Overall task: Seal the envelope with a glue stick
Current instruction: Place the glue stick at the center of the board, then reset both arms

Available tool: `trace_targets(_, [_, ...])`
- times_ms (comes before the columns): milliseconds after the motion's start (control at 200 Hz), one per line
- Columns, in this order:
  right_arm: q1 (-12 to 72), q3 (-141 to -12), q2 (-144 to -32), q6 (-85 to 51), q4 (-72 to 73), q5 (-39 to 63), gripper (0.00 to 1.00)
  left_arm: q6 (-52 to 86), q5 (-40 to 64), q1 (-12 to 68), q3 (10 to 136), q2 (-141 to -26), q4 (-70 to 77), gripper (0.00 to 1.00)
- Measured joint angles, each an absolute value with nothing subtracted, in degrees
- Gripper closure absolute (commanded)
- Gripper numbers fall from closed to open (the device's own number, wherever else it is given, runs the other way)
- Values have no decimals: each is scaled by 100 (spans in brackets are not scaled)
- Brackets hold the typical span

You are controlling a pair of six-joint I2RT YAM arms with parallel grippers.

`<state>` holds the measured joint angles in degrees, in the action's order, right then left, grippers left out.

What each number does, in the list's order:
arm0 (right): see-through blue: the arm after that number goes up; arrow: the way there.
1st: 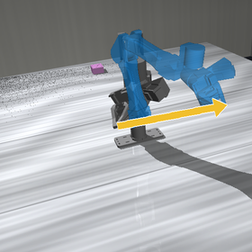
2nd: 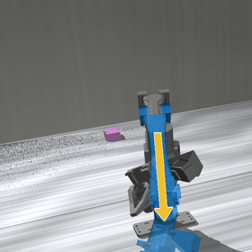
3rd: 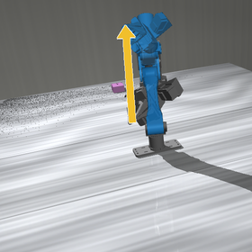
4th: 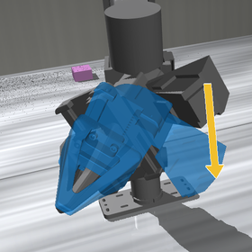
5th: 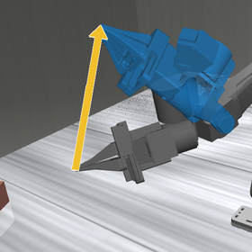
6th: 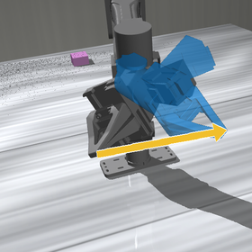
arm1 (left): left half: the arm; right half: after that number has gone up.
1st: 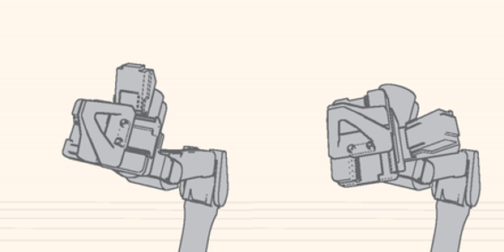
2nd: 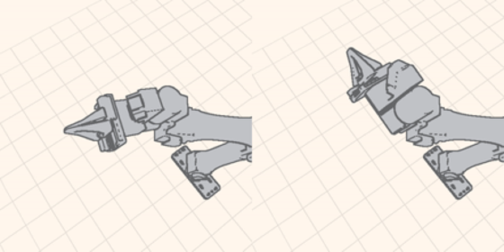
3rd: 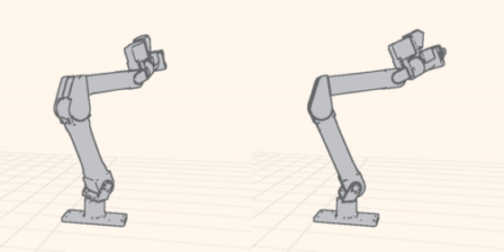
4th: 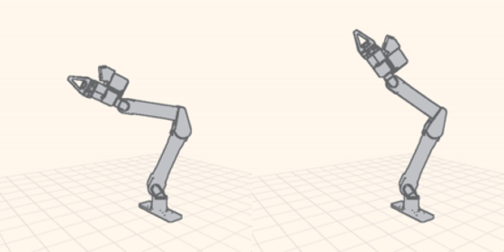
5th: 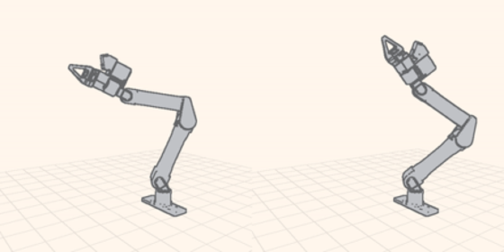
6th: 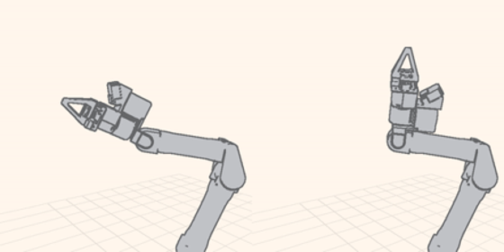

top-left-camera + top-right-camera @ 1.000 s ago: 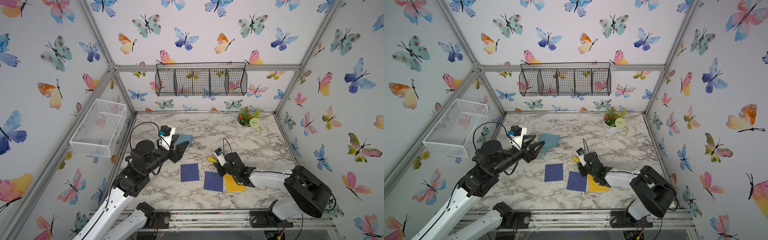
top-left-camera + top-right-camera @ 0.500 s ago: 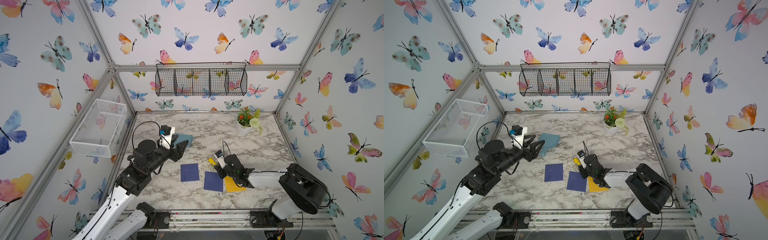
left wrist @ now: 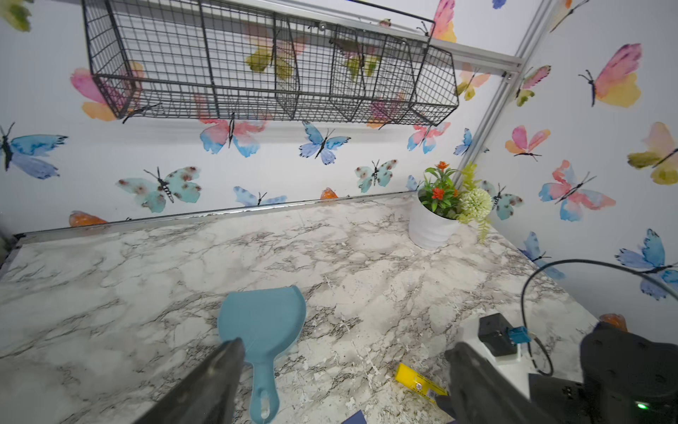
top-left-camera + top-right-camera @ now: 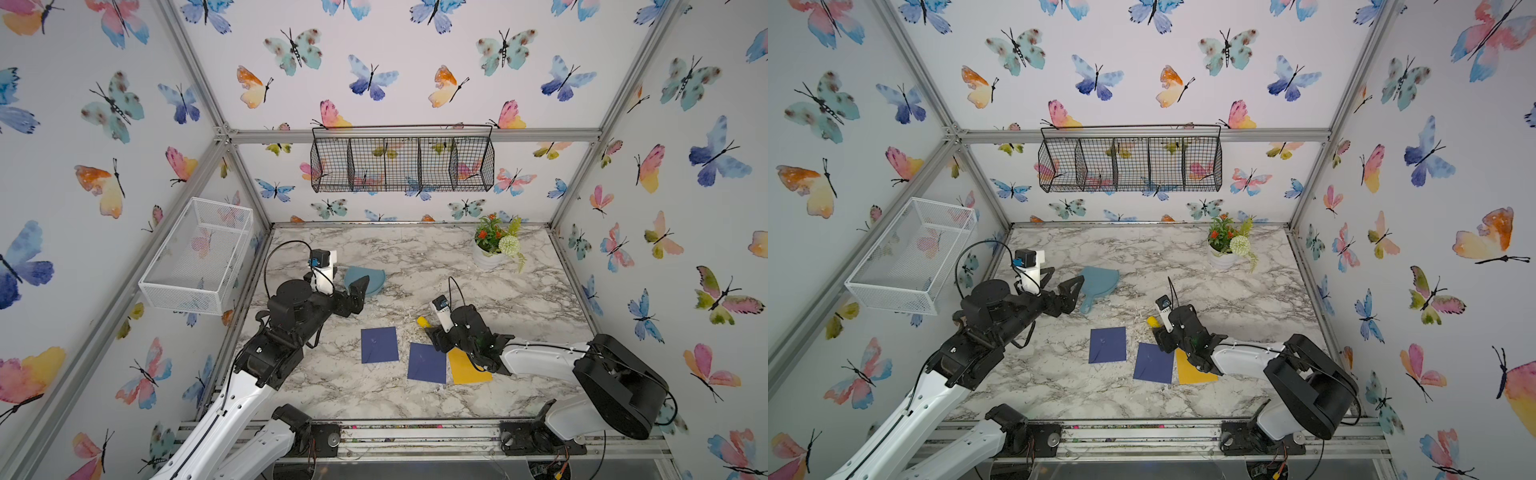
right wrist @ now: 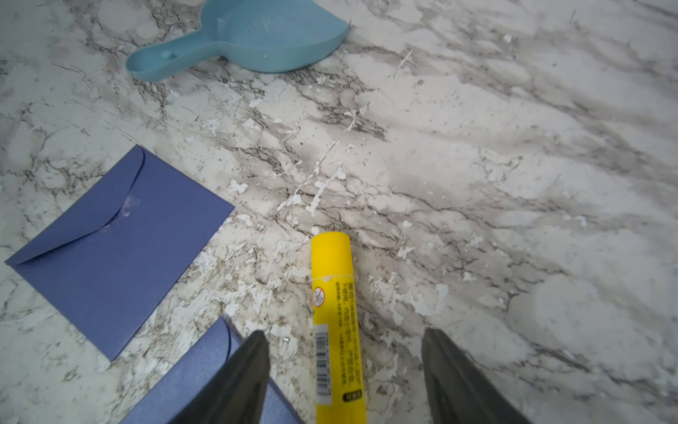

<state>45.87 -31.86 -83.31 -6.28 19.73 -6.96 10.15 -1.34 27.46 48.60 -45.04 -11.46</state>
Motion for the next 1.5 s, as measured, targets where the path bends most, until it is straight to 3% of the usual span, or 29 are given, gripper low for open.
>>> trace_targets(115, [4289, -3406, -8121, -530, 1822, -753, 2, 1210, -276, 2449, 4571, -4552, -1068, 2])
trace_targets(556, [2104, -3732, -8034, -325, 1730, -1044, 1, 1629, -1310, 1140, 3118, -5172, -86, 2])
trace_targets(956, [1466, -2377, -8892, 97, 4501, -2449, 2, 1035, -2029, 565, 1809, -6396, 2388, 0])
trace_targets(1291, [1059, -1876, -8914, 117, 5774, -1855, 2, 464, -1463, 309, 1492, -7673, 4777, 1])
trace_targets(1497, [825, -1706, -8910, 115, 6128, -1188, 2, 316, -1079, 268, 1391, -7931, 5332, 2])
